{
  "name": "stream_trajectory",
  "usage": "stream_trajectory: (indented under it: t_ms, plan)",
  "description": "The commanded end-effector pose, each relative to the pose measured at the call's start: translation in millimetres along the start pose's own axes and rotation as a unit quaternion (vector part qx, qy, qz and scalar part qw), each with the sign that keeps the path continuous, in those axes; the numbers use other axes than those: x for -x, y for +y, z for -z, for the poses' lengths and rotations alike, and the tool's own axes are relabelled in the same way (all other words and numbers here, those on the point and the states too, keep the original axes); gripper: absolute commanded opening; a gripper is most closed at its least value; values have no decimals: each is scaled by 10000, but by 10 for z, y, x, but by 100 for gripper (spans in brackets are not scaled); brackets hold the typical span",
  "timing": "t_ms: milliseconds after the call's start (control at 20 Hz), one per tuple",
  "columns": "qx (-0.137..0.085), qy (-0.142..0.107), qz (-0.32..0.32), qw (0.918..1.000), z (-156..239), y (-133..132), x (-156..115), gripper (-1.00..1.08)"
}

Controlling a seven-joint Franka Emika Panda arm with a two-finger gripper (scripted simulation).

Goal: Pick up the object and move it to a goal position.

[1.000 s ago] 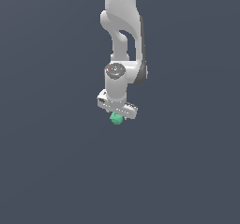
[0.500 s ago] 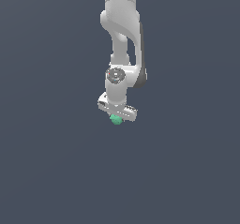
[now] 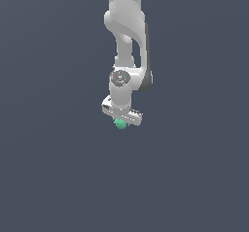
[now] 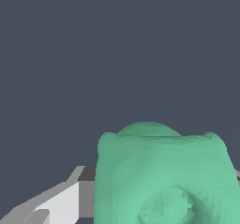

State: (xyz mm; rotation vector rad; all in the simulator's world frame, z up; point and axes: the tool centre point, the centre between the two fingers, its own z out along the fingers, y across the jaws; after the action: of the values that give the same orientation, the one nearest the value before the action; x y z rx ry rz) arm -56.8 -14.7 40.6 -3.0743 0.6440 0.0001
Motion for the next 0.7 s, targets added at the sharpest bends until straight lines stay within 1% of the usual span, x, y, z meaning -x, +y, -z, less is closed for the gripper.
stream_trajectory:
  t_ms: [0,300,650]
  plan:
    - [-2,2,1,10000,22,-15,-1,-100]
    - [1,2,-1,10000,219,-146,-6,-100]
    - [4,3,-3,10000,680,-454,-18,-100]
